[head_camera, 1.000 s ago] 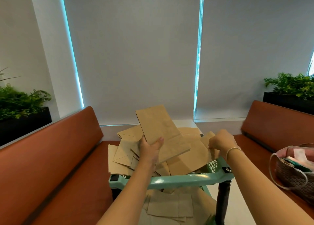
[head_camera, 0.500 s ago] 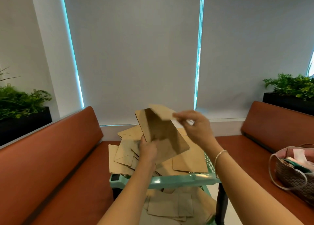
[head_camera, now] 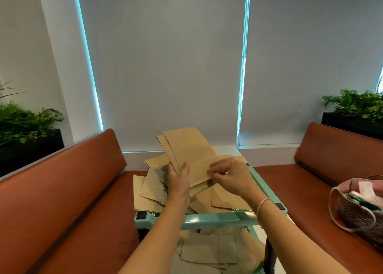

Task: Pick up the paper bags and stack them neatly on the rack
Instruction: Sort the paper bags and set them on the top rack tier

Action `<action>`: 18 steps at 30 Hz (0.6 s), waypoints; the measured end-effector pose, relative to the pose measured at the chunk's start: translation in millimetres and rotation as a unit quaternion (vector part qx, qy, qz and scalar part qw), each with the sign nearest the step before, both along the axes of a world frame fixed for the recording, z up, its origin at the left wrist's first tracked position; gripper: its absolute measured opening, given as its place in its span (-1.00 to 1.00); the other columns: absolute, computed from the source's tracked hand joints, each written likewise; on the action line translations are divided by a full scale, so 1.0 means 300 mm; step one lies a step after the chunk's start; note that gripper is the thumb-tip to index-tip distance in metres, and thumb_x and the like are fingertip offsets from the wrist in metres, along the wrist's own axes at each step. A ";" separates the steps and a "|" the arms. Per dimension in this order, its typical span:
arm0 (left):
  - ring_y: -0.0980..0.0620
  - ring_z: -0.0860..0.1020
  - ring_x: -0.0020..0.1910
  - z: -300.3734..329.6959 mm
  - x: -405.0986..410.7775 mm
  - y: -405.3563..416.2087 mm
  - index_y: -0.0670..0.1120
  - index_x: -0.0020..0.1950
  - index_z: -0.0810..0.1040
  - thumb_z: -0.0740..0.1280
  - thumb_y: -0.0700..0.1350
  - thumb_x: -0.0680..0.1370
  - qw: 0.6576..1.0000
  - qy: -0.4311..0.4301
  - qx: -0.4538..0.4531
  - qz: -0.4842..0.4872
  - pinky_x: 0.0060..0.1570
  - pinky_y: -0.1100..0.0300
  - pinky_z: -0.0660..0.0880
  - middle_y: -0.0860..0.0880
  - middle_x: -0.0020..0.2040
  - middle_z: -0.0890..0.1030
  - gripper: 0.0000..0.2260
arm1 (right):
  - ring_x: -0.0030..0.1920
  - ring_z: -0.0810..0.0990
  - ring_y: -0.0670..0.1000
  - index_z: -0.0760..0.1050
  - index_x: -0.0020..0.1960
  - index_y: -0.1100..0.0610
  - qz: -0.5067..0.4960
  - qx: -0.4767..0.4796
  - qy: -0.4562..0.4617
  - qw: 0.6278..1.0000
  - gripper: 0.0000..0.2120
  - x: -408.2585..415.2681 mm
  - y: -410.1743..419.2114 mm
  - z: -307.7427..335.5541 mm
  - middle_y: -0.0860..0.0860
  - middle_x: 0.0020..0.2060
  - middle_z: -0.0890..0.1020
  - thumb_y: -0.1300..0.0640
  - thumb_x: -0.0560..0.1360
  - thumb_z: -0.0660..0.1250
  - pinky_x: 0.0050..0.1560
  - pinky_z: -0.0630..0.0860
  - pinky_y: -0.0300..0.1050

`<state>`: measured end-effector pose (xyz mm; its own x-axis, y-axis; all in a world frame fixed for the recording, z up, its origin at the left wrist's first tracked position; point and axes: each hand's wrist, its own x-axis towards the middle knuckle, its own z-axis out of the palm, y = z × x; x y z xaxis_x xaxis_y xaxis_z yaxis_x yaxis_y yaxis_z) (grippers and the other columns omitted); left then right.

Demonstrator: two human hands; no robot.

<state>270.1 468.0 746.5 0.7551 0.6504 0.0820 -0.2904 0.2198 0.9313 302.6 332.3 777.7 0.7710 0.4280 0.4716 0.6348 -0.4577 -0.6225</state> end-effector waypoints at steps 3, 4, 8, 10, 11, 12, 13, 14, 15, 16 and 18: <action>-0.05 0.35 0.38 -0.002 0.003 0.007 0.02 0.54 0.08 0.29 -0.09 0.57 1.000 -0.005 -0.016 -0.007 0.37 -0.01 0.28 -0.04 0.45 0.32 -0.40 | 0.10 0.45 -0.06 0.48 0.26 0.04 -0.078 0.175 0.157 0.969 -0.63 -0.009 0.016 0.001 -0.04 0.11 0.51 0.12 0.46 0.36 0.11 0.44 -0.16; -0.05 0.36 0.38 0.002 0.000 0.006 0.02 0.54 0.08 0.29 -0.10 0.58 1.000 -0.013 -0.022 -0.009 0.37 0.00 0.27 -0.04 0.44 0.33 -0.40 | 0.10 0.46 0.01 0.42 0.29 0.07 -0.074 0.242 0.266 0.930 -0.60 -0.016 0.024 0.006 0.00 0.10 0.49 0.09 0.48 0.35 0.11 0.47 -0.08; -0.10 0.48 0.26 0.021 -0.009 -0.008 -0.04 0.50 0.19 0.28 -0.19 0.57 0.994 -0.058 -0.088 -0.034 0.32 -0.13 0.36 -0.12 0.32 0.48 -0.48 | 0.01 0.52 0.17 0.41 -0.05 0.22 0.038 0.469 0.556 0.685 -0.86 -0.055 0.058 0.014 0.20 -0.08 0.50 0.20 0.49 0.35 0.10 0.51 0.11; -0.14 0.54 0.13 0.031 -0.013 -0.019 -0.04 0.35 0.39 0.27 -0.25 0.55 0.990 -0.082 -0.100 -0.055 0.22 -0.16 0.45 -0.13 0.16 0.58 -0.63 | -0.10 0.54 0.14 0.42 -0.06 0.27 0.061 0.526 0.560 0.637 -0.91 -0.061 0.077 0.002 0.21 -0.13 0.52 0.31 0.48 0.33 0.01 0.54 0.07; -0.15 0.56 0.06 0.037 -0.017 -0.026 -0.01 0.23 0.47 0.27 -0.27 0.54 0.989 -0.089 -0.100 -0.067 0.16 -0.16 0.48 -0.12 0.08 0.61 -0.70 | -0.13 0.55 0.13 0.43 -0.05 0.29 0.071 0.545 0.554 0.625 -0.91 -0.062 0.085 0.000 0.21 -0.15 0.55 0.35 0.47 0.32 -0.03 0.54 0.06; -0.15 0.57 0.02 0.046 -0.021 -0.032 0.01 0.13 0.51 0.27 -0.29 0.53 0.988 -0.093 -0.095 -0.078 0.11 -0.16 0.50 -0.12 0.02 0.62 -0.74 | -0.13 0.56 0.14 0.45 -0.04 0.29 0.080 0.557 0.548 0.619 -0.90 -0.063 0.089 -0.001 0.21 -0.16 0.57 0.37 0.46 0.32 -0.02 0.54 0.05; -0.16 0.57 0.00 0.053 -0.023 -0.033 0.01 0.08 0.53 0.27 -0.30 0.52 0.987 -0.098 -0.088 -0.088 0.07 -0.15 0.51 -0.12 -0.01 0.63 -0.75 | -0.12 0.57 0.14 0.45 -0.03 0.30 0.087 0.568 0.543 0.612 -0.89 -0.061 0.090 -0.002 0.21 -0.15 0.58 0.38 0.45 0.32 0.04 0.53 0.05; -0.16 0.58 -0.01 0.063 -0.025 -0.033 -0.02 0.08 0.53 0.27 -0.31 0.51 0.987 -0.103 -0.081 -0.097 0.02 -0.12 0.53 -0.12 -0.02 0.63 -0.75 | -0.09 0.57 0.15 0.46 -0.03 0.30 0.096 0.576 0.539 0.607 -0.88 -0.058 0.085 -0.001 0.21 -0.14 0.59 0.38 0.45 0.32 0.11 0.51 0.06; -0.17 0.58 -0.01 0.077 -0.025 -0.030 -0.06 0.11 0.53 0.27 -0.32 0.50 0.986 -0.109 -0.074 -0.103 -0.03 -0.07 0.55 -0.13 -0.02 0.63 -0.75 | -0.07 0.57 0.16 0.46 -0.03 0.29 0.105 0.581 0.534 0.605 -0.88 -0.054 0.080 0.000 0.21 -0.13 0.59 0.38 0.45 0.31 0.17 0.49 0.08; -0.18 0.58 0.01 0.097 -0.025 -0.025 -0.11 0.15 0.53 0.28 -0.30 0.49 0.986 -0.112 -0.068 -0.106 -0.06 -0.02 0.55 -0.15 0.00 0.63 -0.74 | -0.05 0.57 0.16 0.46 -0.02 0.28 0.112 0.582 0.529 0.607 -0.87 -0.051 0.075 0.000 0.20 -0.12 0.60 0.38 0.44 0.31 0.20 0.48 0.10; -0.20 0.58 0.07 0.146 -0.023 -0.010 -0.19 0.22 0.52 0.37 -0.21 0.44 0.985 -0.117 -0.071 -0.108 -0.03 -0.02 0.54 -0.18 0.07 0.62 -0.65 | -0.06 0.57 0.14 0.48 -0.01 0.25 0.110 0.579 0.517 0.621 -0.84 -0.047 0.064 0.001 0.17 -0.12 0.61 0.37 0.43 0.33 0.18 0.48 0.11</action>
<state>263.2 464.9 790.2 0.8481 0.4948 0.1894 -0.4255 0.4231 0.8000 288.5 351.6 777.9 0.9011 0.4116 -0.1363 -0.4095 0.7045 -0.5797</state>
